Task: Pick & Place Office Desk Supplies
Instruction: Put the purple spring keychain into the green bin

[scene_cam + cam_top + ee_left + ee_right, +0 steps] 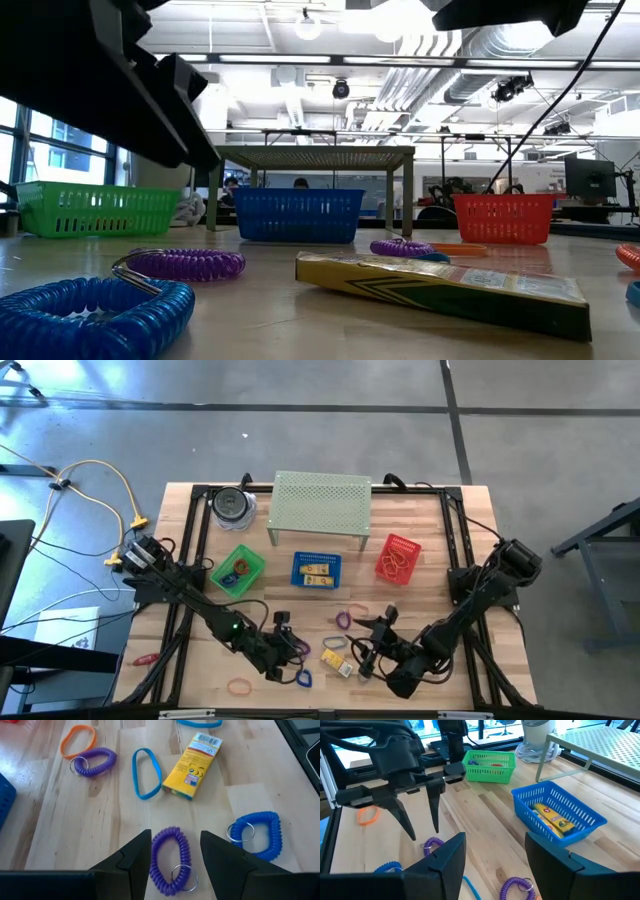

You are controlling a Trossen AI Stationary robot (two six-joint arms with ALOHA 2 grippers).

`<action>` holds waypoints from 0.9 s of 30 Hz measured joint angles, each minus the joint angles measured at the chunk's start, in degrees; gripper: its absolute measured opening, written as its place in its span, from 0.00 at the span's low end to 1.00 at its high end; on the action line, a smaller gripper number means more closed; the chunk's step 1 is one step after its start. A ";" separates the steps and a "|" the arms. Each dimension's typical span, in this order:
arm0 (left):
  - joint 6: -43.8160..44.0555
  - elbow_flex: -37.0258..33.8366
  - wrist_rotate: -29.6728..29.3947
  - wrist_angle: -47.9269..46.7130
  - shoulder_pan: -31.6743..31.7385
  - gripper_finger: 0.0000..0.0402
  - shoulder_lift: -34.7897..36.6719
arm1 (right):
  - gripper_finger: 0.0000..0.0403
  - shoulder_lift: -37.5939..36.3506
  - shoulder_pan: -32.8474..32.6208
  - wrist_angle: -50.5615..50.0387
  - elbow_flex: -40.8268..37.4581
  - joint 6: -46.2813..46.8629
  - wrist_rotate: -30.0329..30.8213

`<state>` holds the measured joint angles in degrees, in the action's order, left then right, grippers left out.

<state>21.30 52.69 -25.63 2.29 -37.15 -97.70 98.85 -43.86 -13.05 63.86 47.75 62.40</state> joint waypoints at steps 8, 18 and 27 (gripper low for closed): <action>0.09 0.00 -0.02 0.06 0.00 0.41 -0.30 | 0.48 0.00 0.00 0.01 0.00 -0.02 -0.30; -1.11 0.00 -0.14 -0.52 0.02 0.41 -0.49 | 0.48 0.00 0.00 0.01 0.00 0.00 -1.11; -1.73 -0.02 -0.13 -0.32 0.25 0.41 -0.71 | 0.48 0.00 0.00 -0.01 0.00 0.13 -1.13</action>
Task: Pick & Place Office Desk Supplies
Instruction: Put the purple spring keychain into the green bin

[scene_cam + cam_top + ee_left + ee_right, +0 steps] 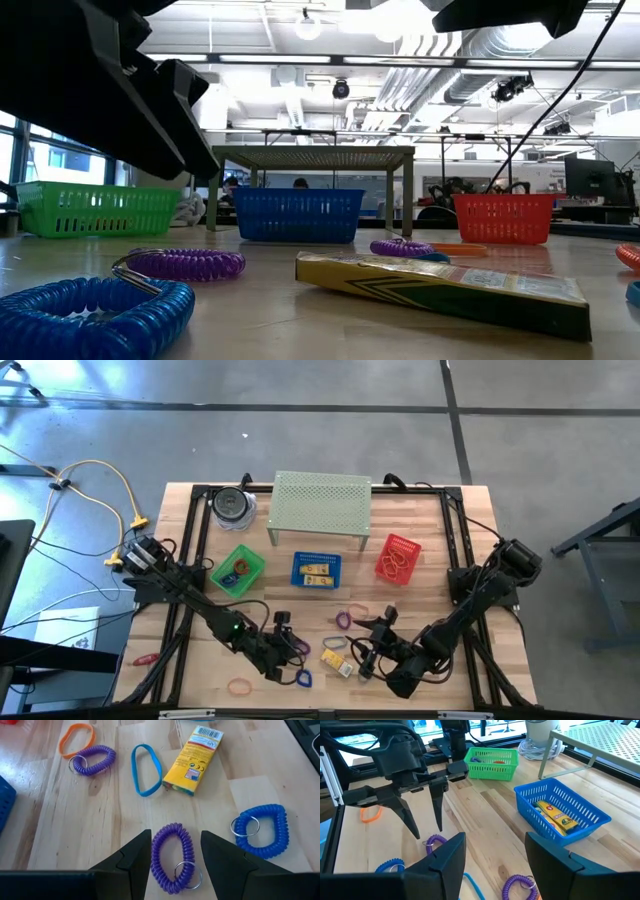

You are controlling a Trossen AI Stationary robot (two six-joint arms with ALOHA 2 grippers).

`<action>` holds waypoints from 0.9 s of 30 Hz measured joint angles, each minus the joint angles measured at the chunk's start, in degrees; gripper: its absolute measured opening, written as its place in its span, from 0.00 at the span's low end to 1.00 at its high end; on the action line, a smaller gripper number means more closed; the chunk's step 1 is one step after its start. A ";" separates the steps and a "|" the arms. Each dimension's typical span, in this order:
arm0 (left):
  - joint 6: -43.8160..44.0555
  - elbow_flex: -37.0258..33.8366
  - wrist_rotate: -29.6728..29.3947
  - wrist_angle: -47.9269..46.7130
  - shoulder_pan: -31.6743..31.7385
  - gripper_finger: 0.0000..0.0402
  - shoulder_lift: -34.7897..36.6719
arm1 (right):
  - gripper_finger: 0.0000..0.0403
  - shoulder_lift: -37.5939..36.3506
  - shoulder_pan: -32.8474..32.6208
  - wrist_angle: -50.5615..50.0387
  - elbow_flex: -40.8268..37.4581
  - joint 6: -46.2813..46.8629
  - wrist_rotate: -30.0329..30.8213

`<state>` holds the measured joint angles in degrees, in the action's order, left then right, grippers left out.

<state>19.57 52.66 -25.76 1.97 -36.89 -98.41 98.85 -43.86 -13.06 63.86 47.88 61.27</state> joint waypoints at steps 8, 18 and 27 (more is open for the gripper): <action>2.25 -0.07 0.20 0.15 0.95 0.41 -2.27 | 0.48 0.00 -0.02 0.04 0.00 -0.07 -0.35; 2.79 -0.18 0.20 -2.01 1.76 0.41 -2.69 | 0.48 -0.02 -0.01 0.00 0.00 -0.11 -0.37; 3.13 -1.45 -0.03 -1.74 2.39 0.41 -4.50 | 0.48 -0.02 0.00 -0.01 0.00 -0.12 -0.38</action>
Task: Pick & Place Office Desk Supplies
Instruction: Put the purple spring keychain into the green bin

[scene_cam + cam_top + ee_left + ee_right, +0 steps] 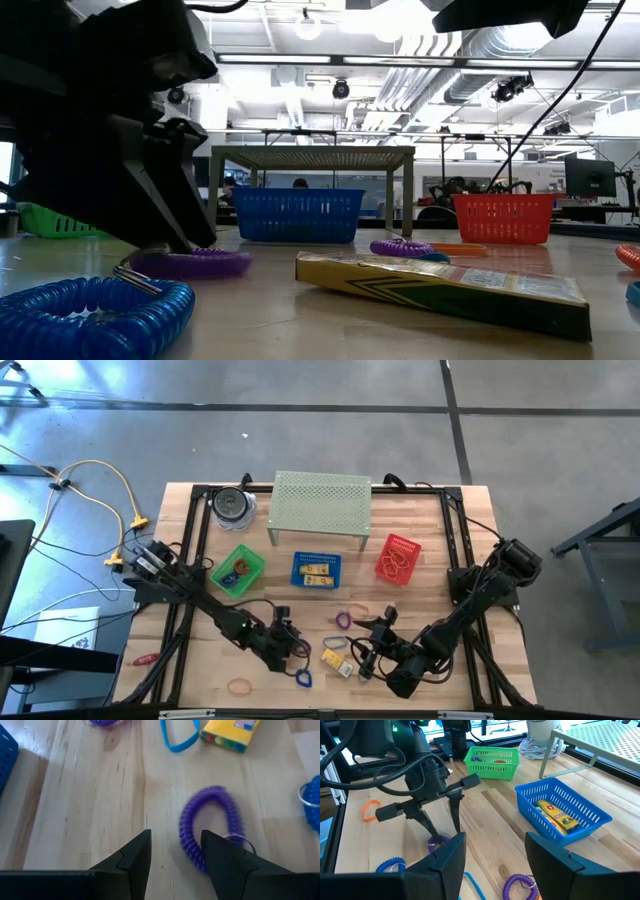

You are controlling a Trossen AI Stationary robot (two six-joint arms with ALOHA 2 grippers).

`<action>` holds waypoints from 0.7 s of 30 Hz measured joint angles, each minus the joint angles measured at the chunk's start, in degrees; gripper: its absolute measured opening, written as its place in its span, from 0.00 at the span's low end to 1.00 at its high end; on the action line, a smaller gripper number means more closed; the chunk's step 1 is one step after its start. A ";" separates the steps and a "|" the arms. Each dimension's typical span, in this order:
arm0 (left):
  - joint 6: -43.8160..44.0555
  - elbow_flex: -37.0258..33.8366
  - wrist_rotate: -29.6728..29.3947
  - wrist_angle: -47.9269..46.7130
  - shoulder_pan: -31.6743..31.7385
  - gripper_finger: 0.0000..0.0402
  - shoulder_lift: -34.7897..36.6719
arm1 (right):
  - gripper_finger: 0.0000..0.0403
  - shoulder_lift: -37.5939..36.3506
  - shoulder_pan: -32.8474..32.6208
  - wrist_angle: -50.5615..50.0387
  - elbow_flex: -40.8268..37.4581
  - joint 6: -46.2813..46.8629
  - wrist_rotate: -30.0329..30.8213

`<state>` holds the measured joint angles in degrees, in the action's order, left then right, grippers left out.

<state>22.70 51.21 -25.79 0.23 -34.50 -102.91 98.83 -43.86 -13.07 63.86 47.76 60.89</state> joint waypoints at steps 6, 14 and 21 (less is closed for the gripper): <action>1.15 0.23 -0.55 1.77 0.15 0.41 -3.88 | 0.48 -0.02 0.02 -0.03 0.00 -0.01 -0.01; 3.57 0.21 -0.35 0.16 0.15 0.38 -5.14 | 0.48 -0.02 0.04 -0.03 0.00 -0.01 -0.01; 4.04 0.25 -1.56 -2.32 -0.12 0.20 -5.25 | 0.48 -0.02 0.04 -0.03 0.00 -0.01 -0.03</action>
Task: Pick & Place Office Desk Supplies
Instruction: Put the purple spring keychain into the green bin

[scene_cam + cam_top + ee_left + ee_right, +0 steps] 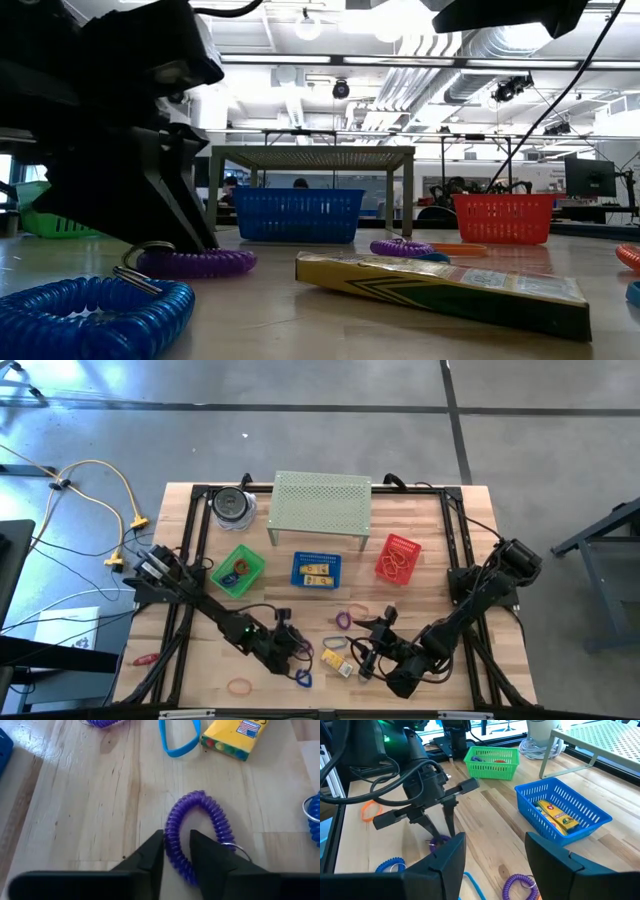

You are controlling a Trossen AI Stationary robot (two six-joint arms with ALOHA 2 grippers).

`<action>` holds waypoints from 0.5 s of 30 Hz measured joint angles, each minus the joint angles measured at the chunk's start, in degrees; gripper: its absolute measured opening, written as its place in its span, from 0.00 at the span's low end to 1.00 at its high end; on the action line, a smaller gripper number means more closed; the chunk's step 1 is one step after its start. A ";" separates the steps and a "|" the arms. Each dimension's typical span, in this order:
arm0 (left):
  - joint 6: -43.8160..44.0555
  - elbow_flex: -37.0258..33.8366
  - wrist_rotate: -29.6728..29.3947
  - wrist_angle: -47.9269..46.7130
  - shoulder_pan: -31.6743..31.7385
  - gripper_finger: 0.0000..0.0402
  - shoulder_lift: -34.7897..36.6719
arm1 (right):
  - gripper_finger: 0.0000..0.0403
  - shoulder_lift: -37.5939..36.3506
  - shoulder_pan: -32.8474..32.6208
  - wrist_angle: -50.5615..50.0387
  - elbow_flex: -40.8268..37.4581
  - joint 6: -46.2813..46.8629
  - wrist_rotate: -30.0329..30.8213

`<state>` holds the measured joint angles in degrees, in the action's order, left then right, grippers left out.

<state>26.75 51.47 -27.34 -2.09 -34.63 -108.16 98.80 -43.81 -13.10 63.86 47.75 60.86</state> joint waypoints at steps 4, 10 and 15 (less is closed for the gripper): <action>-0.55 -0.03 -0.52 -0.07 -0.16 0.06 -0.04 | 0.48 0.00 0.00 0.00 0.00 0.00 0.00; -1.57 -0.13 -2.76 0.40 -1.08 0.03 -0.15 | 0.48 0.00 0.00 0.00 0.00 0.00 0.00; -2.11 -0.35 -7.53 2.75 -3.25 0.02 1.39 | 0.48 0.00 0.00 0.00 0.00 0.00 0.00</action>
<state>24.64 51.11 -34.87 0.66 -37.88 -106.77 98.80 -43.81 -13.10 63.86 47.75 60.86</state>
